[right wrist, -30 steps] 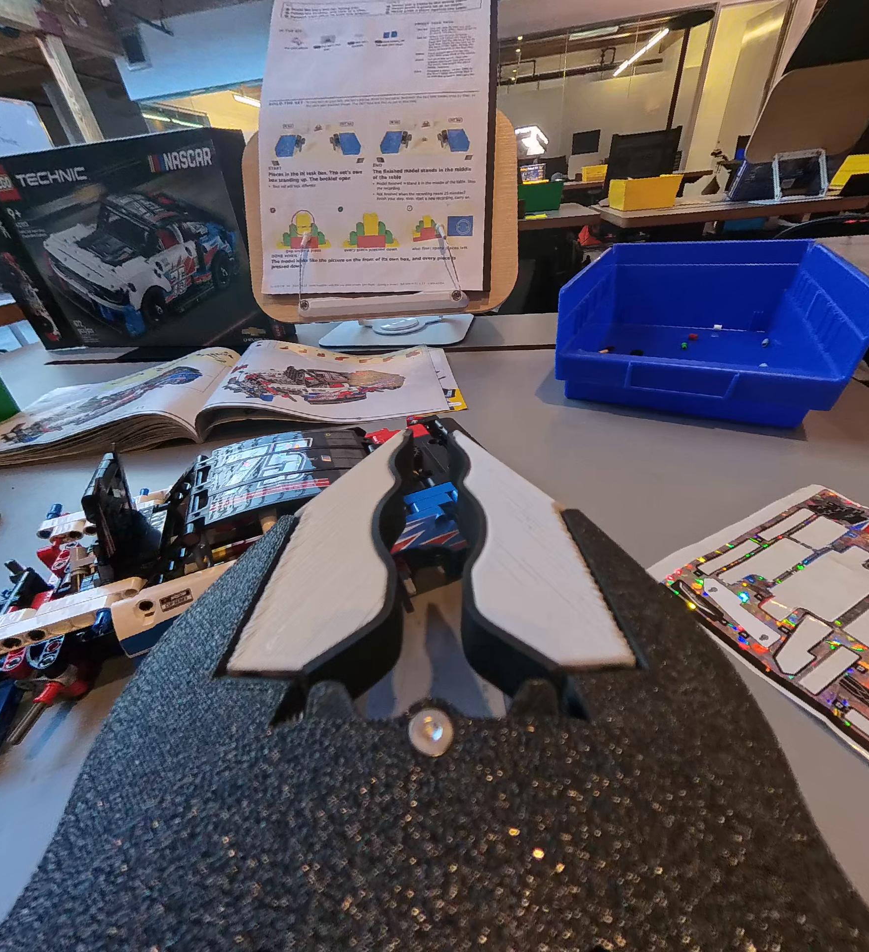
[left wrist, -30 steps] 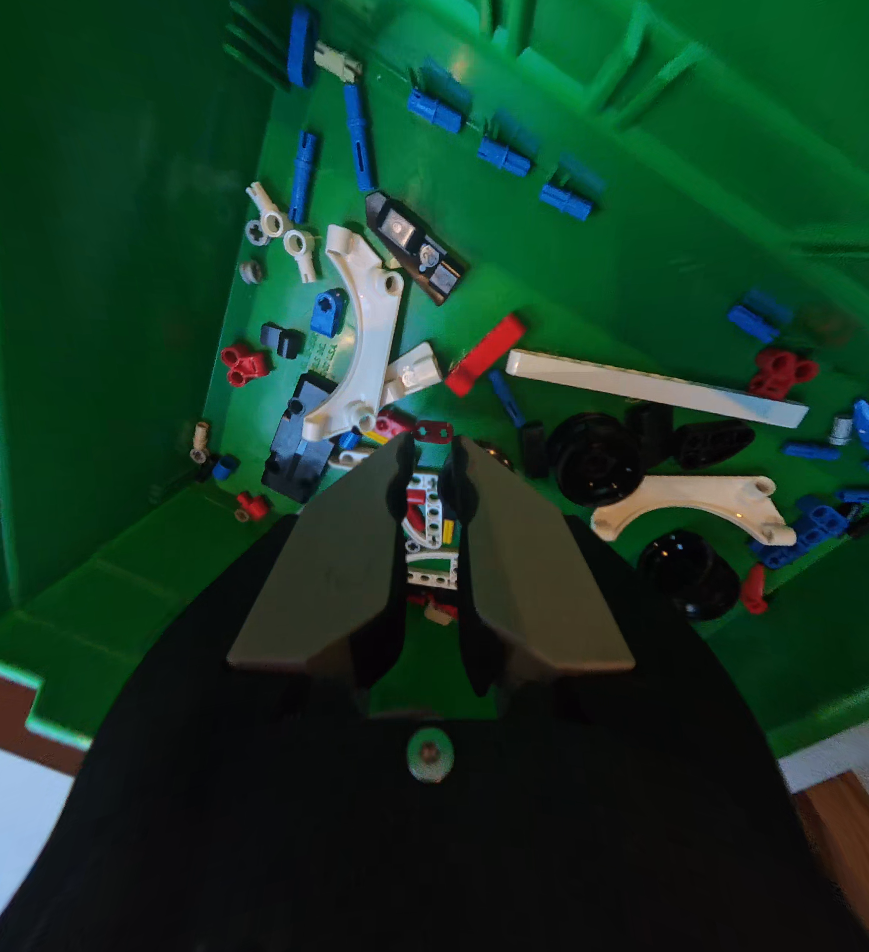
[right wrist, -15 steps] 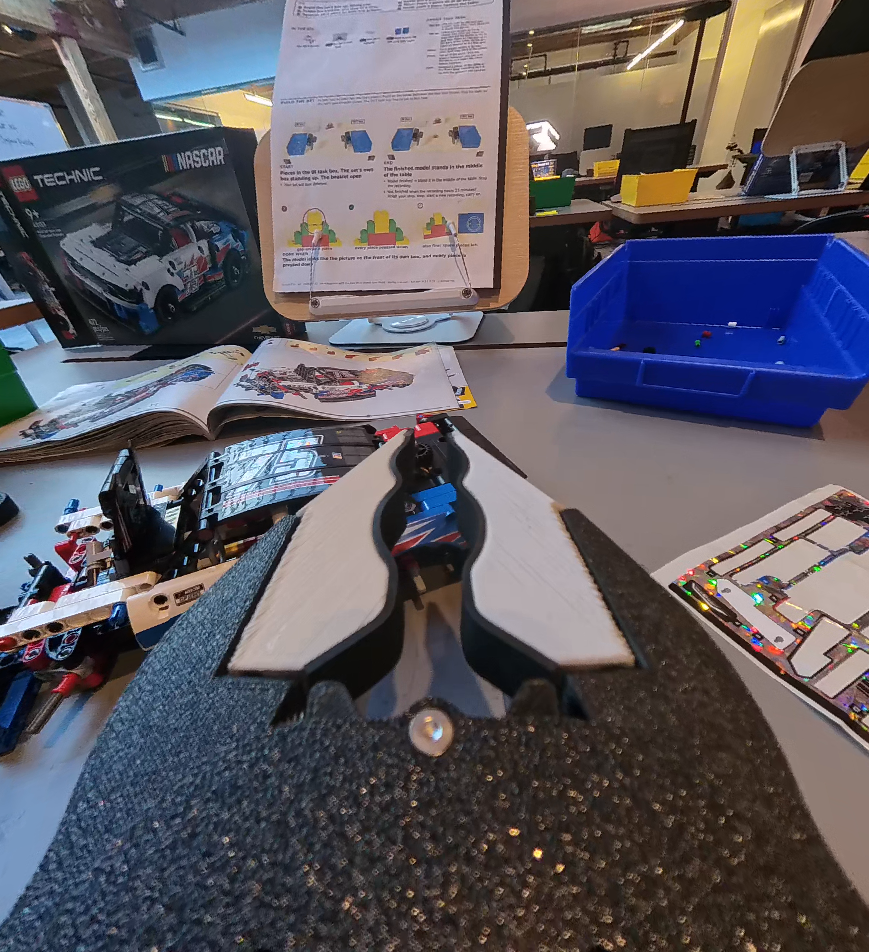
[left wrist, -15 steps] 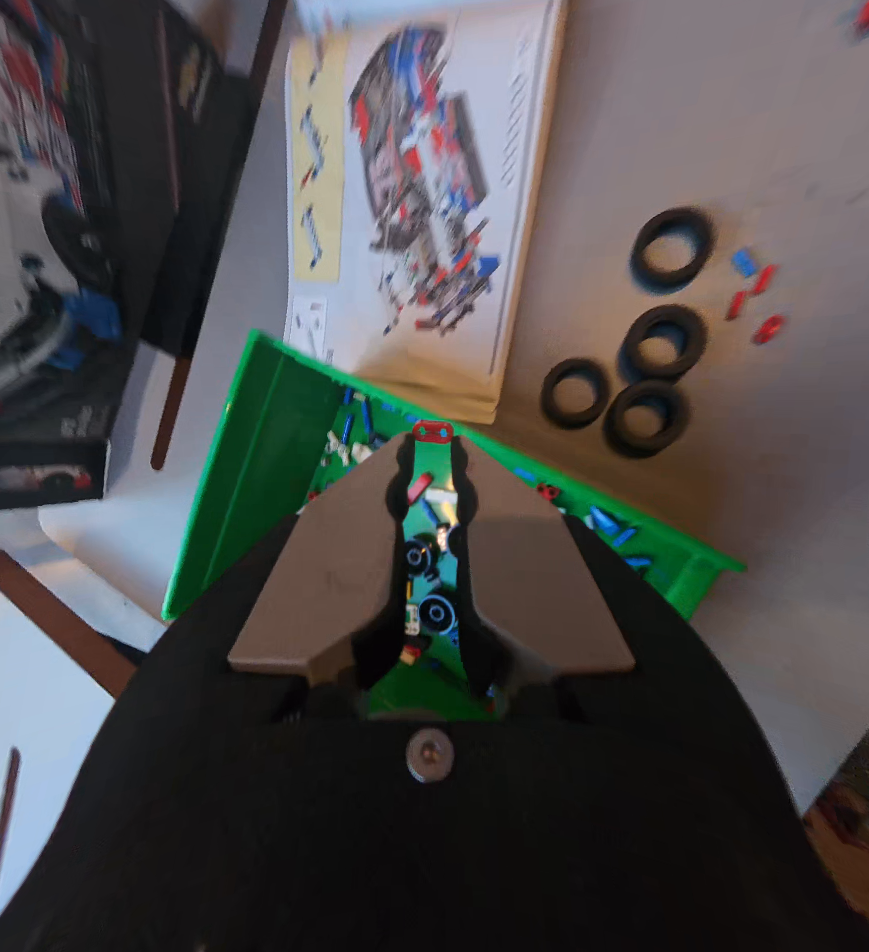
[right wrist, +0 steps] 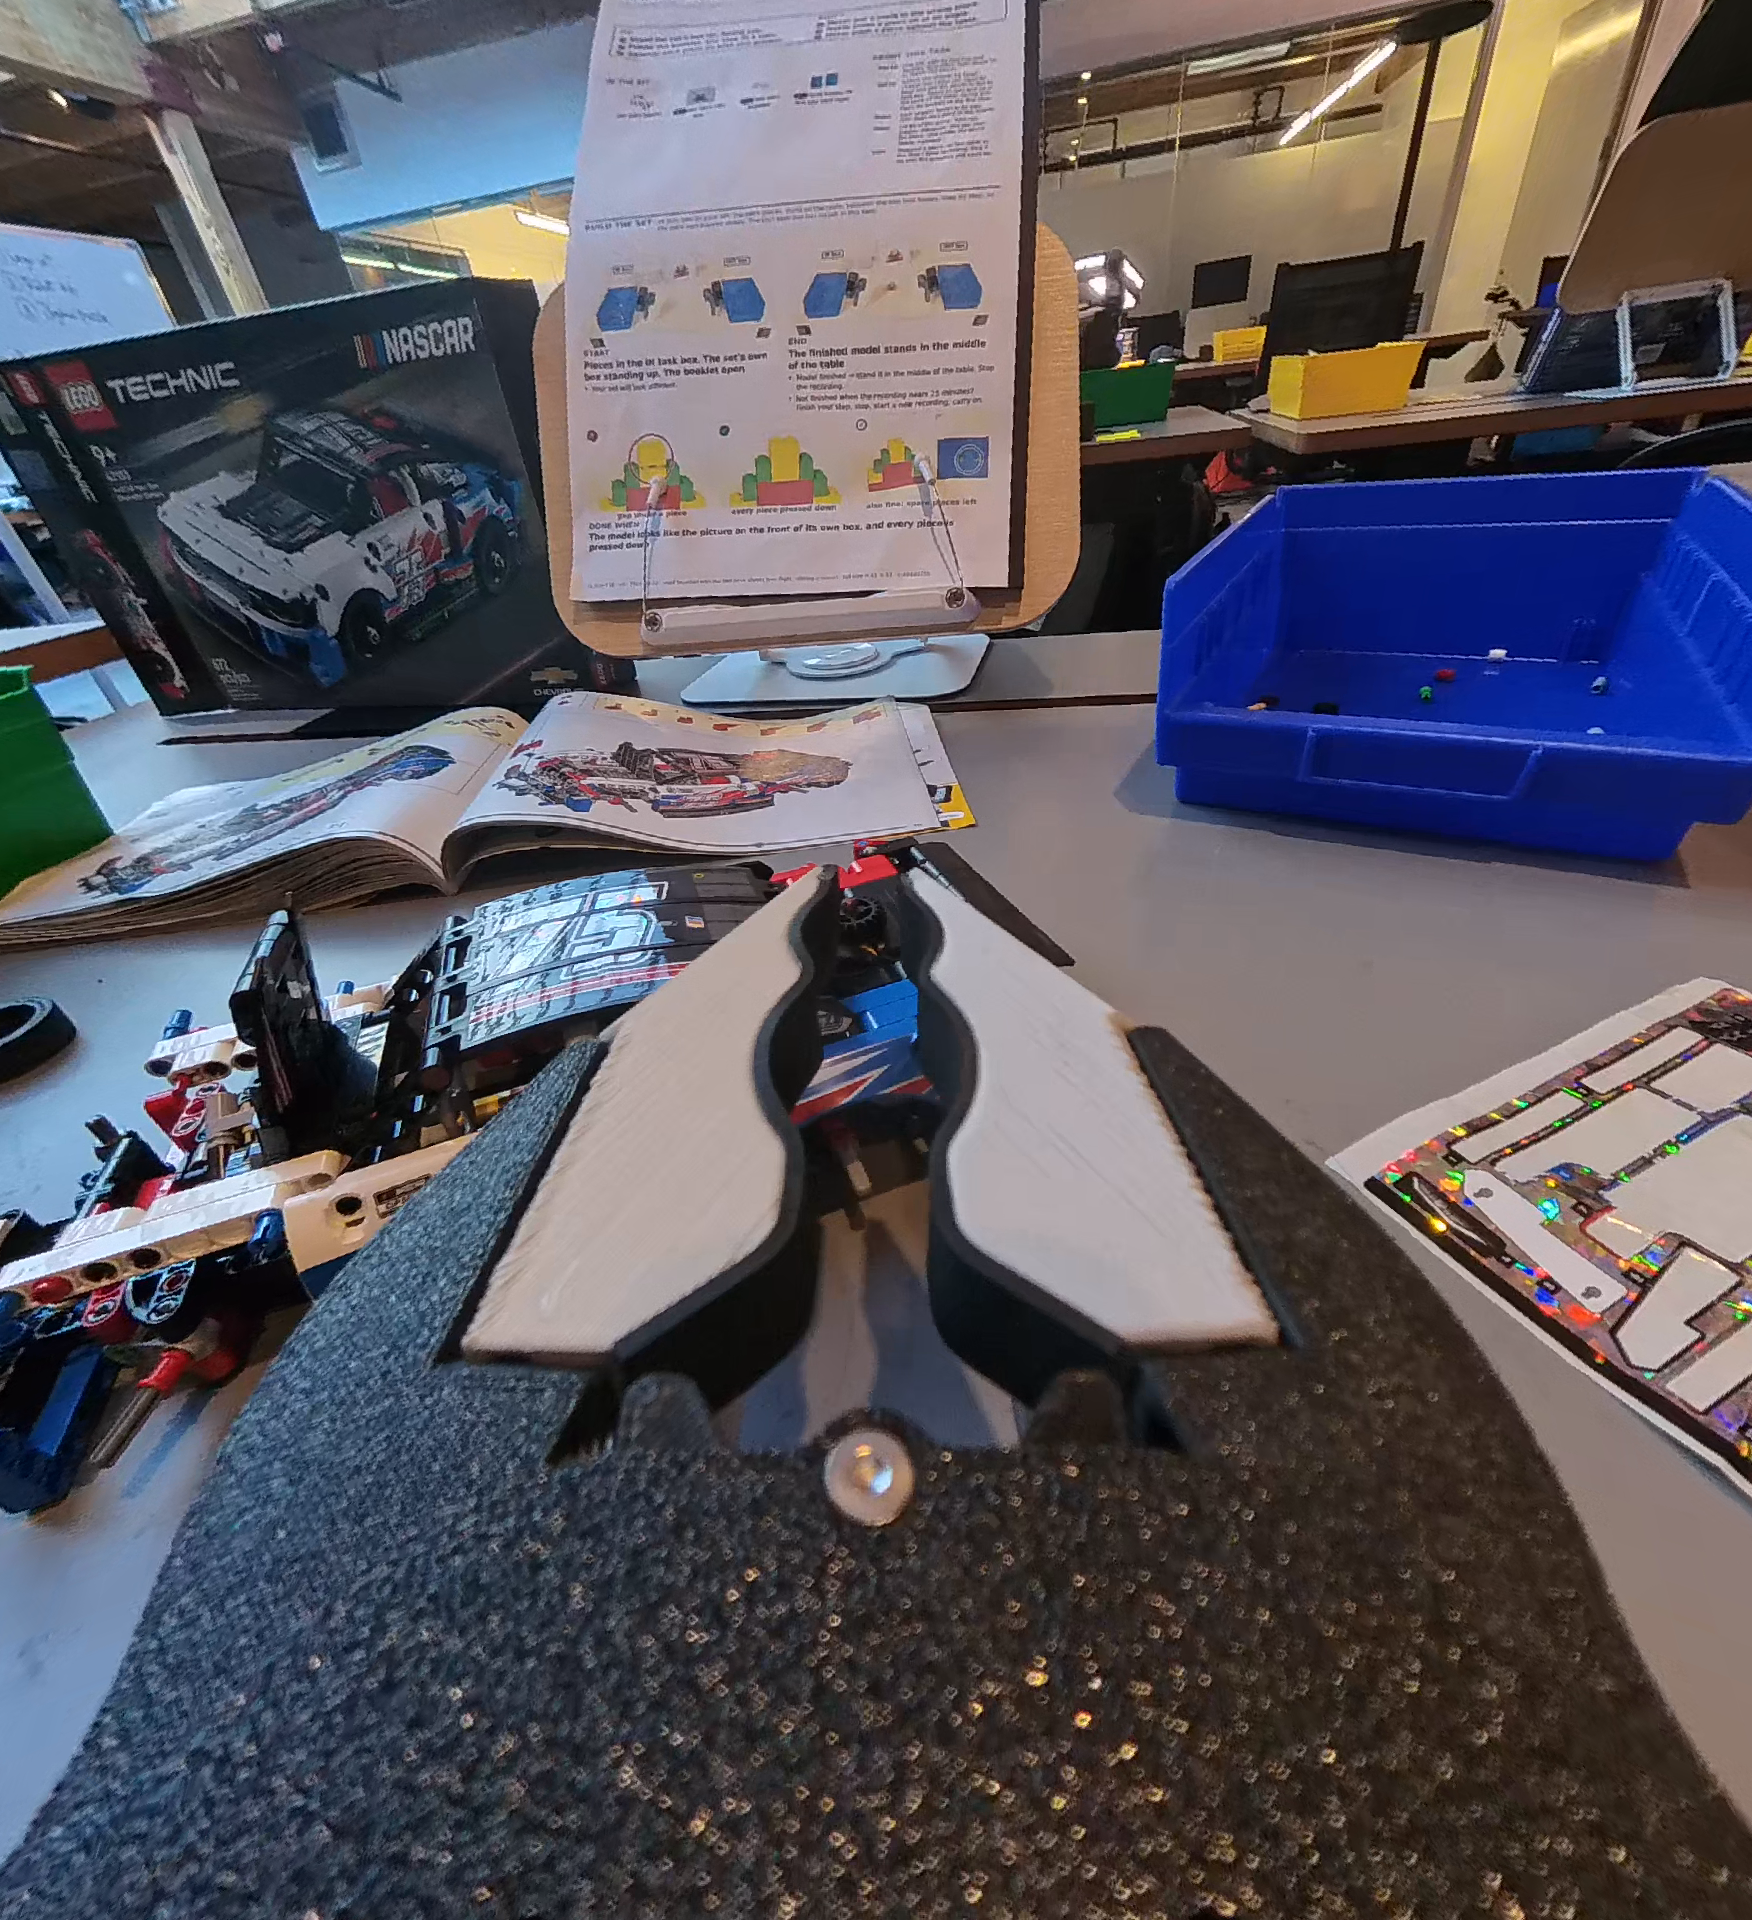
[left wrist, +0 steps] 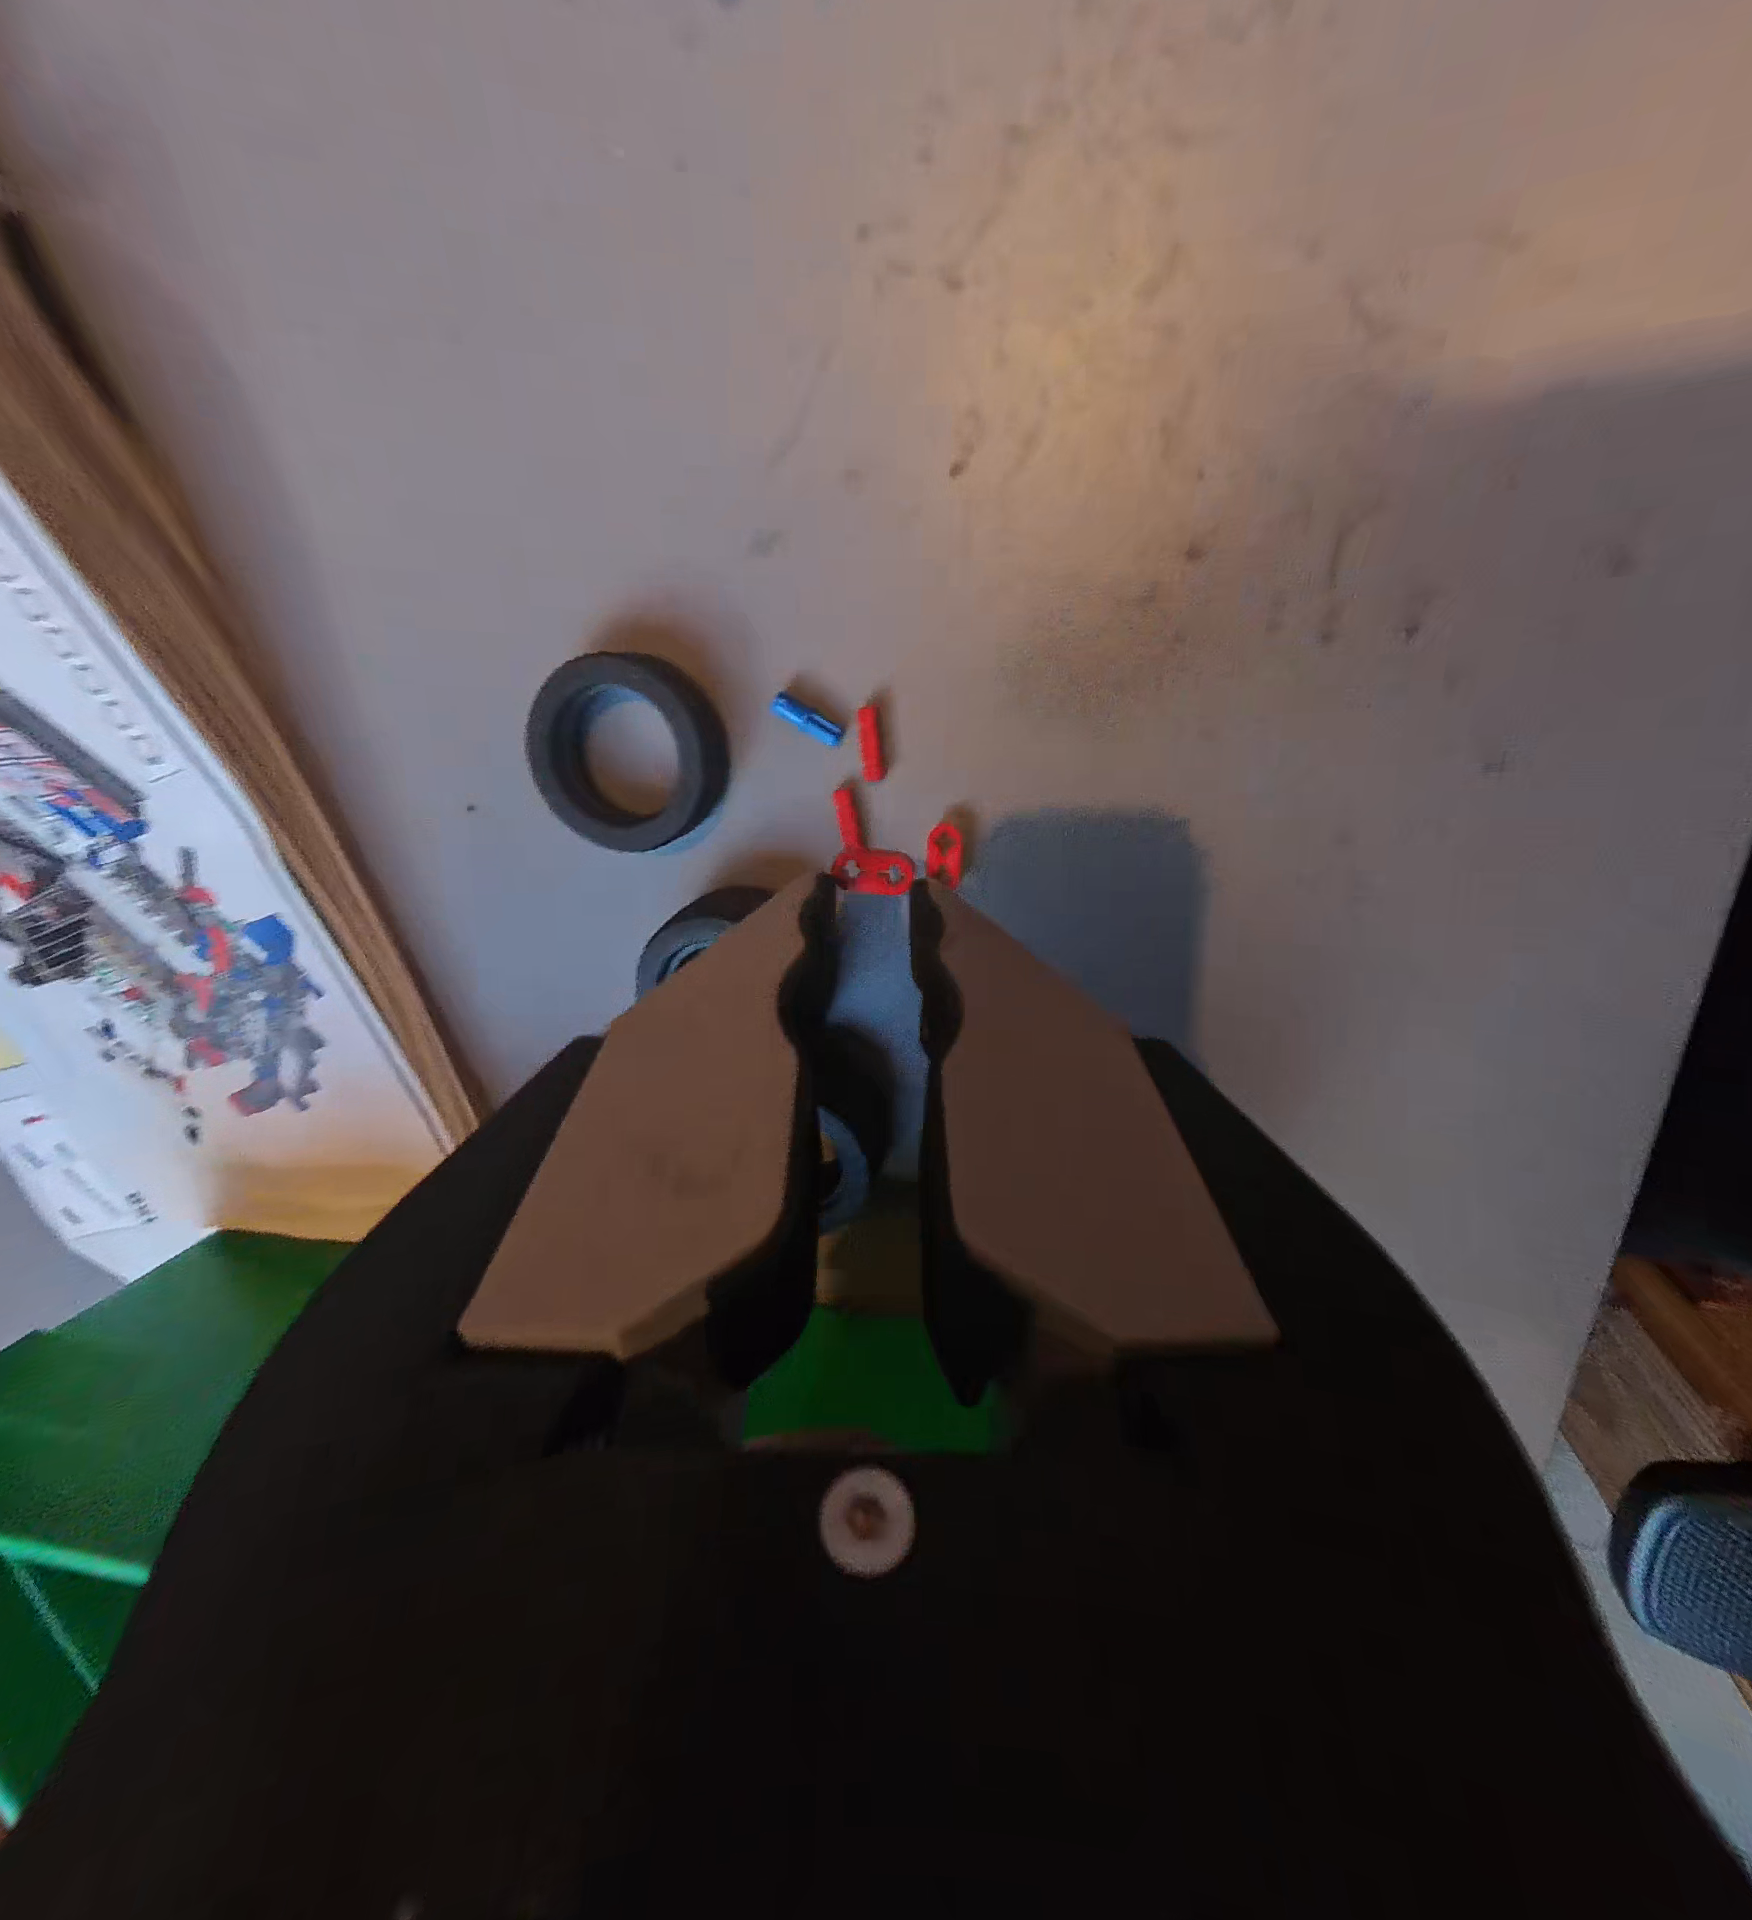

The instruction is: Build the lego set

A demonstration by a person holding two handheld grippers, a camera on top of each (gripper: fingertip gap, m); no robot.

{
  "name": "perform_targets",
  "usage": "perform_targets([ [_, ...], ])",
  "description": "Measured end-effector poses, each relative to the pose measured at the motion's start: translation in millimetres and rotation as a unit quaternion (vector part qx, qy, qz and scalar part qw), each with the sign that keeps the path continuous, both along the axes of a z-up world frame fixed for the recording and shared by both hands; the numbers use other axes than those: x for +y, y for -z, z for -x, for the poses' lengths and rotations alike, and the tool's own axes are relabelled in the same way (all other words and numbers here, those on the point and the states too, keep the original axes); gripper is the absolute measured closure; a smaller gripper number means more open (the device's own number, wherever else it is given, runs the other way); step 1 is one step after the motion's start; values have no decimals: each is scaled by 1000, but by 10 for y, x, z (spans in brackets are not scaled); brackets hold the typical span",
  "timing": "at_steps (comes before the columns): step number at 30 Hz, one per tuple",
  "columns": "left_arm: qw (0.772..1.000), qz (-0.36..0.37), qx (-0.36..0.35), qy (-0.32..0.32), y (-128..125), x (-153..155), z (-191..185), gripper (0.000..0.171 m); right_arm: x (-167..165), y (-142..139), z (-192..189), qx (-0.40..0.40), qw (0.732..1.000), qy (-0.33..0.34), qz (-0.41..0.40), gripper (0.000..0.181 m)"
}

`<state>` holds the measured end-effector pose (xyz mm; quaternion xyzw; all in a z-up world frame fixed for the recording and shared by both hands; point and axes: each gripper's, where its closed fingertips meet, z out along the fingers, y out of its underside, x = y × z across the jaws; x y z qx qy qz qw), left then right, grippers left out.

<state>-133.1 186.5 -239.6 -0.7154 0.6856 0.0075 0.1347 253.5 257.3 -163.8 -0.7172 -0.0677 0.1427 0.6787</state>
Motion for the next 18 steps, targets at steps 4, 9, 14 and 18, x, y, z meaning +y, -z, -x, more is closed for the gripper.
perform_targets([
  [4, 999, 32, 22, -5, 210, -37, 0, 160, 5, 5, -2, 3, 1000, -2, 3, 172],
  [9, 998, 49, 7, -23, 218, -38, -39, 160, 1, 5, 11, -1, 1000, -3, 2, 172],
  [14, 998, 44, -23, -42, 105, -27, -53, 155, -3, -3, 0, 2, 1000, -2, 0, 172],
  [18, 996, 31, -58, -65, -4, -24, -71, 155, -3, -1, 5, 0, 1000, -1, 0, 172],
])
